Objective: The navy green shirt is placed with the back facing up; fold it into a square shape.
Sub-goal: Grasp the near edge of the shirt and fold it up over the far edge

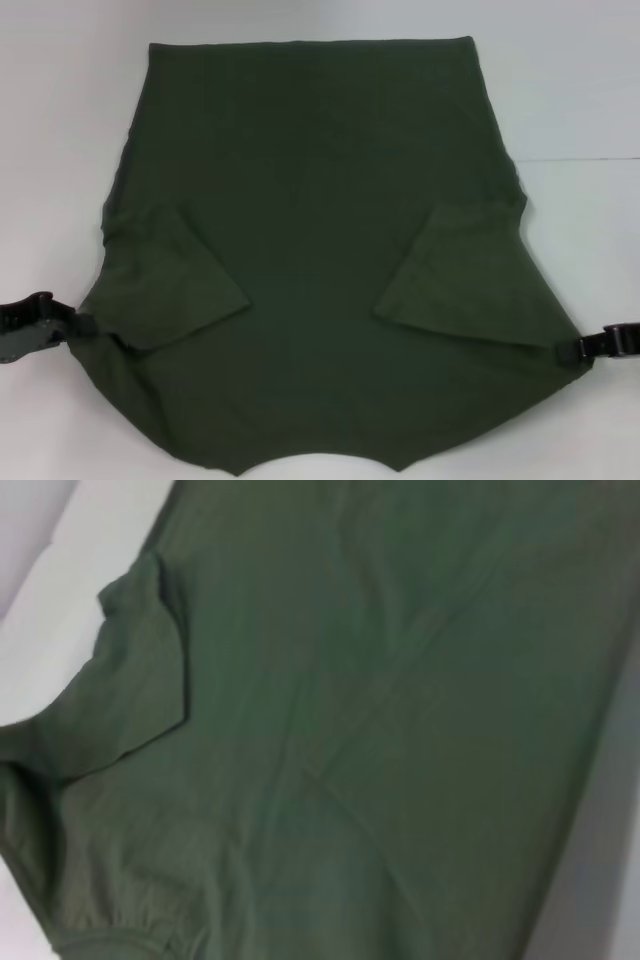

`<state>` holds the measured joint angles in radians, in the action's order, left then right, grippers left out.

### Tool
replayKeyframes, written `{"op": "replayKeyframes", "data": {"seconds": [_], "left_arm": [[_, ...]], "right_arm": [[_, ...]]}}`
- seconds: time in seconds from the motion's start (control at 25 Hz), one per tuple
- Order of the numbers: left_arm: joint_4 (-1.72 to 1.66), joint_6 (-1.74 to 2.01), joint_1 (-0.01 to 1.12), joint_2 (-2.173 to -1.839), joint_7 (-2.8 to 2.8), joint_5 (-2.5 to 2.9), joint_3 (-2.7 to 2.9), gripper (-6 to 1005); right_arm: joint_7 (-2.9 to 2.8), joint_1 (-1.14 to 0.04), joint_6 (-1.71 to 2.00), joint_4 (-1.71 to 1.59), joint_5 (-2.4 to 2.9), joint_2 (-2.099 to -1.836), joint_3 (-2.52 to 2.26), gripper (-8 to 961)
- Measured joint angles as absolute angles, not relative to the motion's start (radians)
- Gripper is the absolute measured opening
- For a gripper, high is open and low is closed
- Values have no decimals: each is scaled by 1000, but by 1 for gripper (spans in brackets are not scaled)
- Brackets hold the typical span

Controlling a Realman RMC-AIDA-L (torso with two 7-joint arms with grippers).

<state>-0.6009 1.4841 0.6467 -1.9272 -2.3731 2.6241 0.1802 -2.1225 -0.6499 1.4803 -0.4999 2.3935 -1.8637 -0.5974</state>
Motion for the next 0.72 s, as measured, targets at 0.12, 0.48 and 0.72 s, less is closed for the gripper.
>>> {"op": "replayKeyframes", "data": {"seconds": [0.12, 0.48, 0.72], "left_arm": [[-615, 1530, 646, -1920, -2373, 2631, 181, 1], [-676, 1714, 623, -1900, -2355, 2640, 180, 1], [-683, 1826, 610, -1897, -2339, 2663, 182, 1]], "right_arm": [[-2099, -634, 1514, -521, 2393, -1863, -595, 40], [-1976, -592, 1638, -556, 2395, -1853, -560, 51], [-1937, -572, 1678, -557, 2398, -1841, -562, 57]]}}
